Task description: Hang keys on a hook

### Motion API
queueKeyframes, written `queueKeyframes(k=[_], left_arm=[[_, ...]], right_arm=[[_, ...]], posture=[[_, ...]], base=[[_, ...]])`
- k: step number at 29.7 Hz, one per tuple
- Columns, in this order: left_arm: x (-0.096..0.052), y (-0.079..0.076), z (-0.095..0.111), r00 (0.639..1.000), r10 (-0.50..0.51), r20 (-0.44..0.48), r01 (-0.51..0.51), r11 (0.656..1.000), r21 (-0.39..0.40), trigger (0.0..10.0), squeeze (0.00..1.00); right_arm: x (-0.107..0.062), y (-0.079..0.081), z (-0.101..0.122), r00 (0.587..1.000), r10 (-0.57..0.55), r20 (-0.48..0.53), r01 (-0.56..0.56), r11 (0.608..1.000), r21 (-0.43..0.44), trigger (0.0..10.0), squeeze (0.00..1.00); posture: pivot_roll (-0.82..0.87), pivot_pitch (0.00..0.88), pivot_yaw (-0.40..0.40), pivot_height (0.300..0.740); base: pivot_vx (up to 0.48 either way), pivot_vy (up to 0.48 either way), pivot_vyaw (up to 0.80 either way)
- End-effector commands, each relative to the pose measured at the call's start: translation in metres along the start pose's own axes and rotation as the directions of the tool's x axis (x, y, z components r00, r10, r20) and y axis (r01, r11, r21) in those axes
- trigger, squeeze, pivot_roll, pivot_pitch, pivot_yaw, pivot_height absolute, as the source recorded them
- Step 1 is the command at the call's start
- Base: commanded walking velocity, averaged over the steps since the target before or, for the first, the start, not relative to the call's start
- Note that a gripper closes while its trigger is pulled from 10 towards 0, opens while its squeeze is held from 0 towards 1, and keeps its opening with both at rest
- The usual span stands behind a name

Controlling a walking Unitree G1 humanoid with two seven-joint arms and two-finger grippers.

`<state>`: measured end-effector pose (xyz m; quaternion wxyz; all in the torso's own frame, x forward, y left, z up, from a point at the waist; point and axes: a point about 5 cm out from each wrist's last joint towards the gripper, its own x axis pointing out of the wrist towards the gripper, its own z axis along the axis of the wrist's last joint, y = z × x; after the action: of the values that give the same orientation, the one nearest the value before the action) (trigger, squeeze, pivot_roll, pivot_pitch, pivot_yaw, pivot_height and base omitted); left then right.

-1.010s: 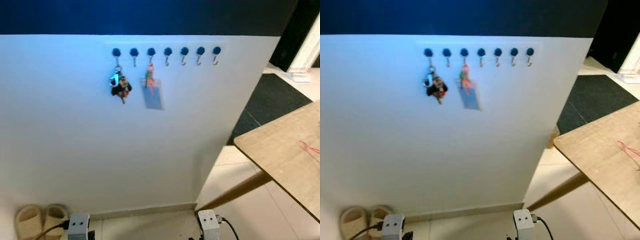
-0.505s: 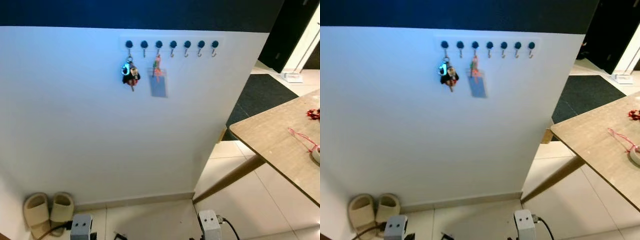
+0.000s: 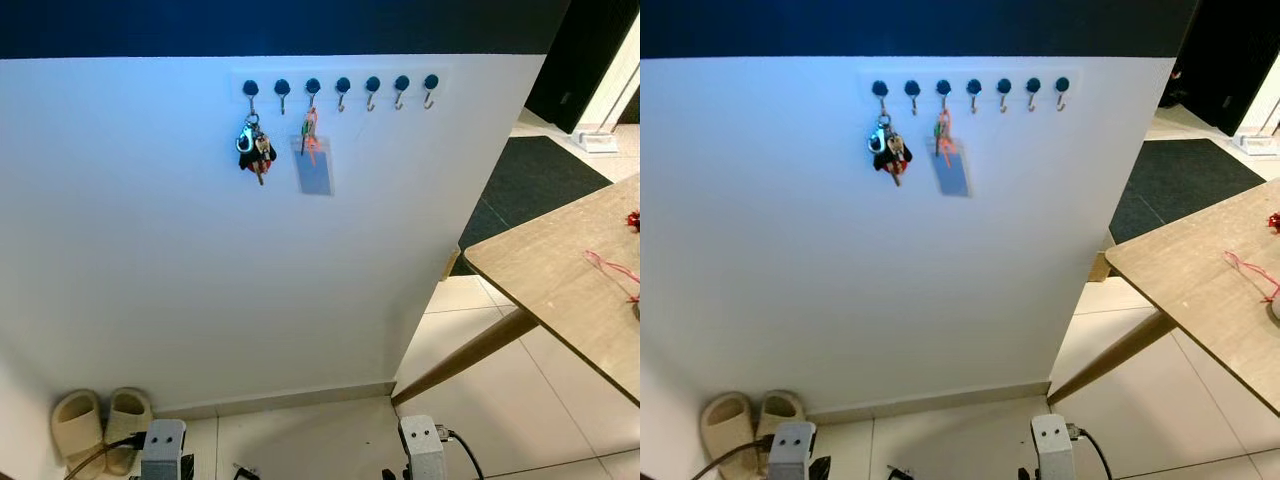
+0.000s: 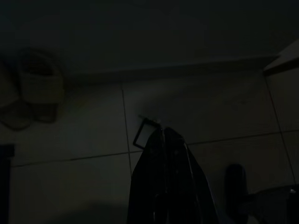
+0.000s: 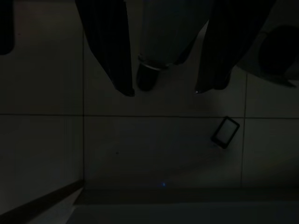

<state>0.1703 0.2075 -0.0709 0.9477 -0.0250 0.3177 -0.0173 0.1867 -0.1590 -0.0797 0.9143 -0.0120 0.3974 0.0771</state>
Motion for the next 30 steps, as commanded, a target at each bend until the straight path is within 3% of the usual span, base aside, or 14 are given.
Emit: queueKeyframes(k=[1,6,30], left_arm=[[-0.001,-0.001,-0.002,1.0,-0.013,-0.008,0.013,1.0,0.017,10.0,0.0],[0.0,-0.003,-0.001,1.0,-0.013,-0.003,0.013,1.0,0.024,10.0,0.0],[0.008,-0.014,0.009,1.0,-0.006,0.02,0.005,1.0,0.026,10.0,0.0]], right_arm=[[-0.001,-0.002,-0.004,1.0,-0.01,-0.017,0.01,1.0,0.011,10.0,0.0],[-0.001,-0.004,-0.004,1.0,-0.011,-0.017,0.011,1.0,0.007,10.0,0.0],[-0.001,-0.014,0.004,1.0,-0.029,-0.007,0.029,0.999,-0.013,10.0,0.0]], posture=[[0.09,0.011,-0.028,0.74],[0.08,0.013,-0.031,0.74],[0.03,0.002,-0.036,0.74]], base=[[0.0,-0.469,0.0],[0.0,-0.435,0.0],[0.0,0.0,0.0]])
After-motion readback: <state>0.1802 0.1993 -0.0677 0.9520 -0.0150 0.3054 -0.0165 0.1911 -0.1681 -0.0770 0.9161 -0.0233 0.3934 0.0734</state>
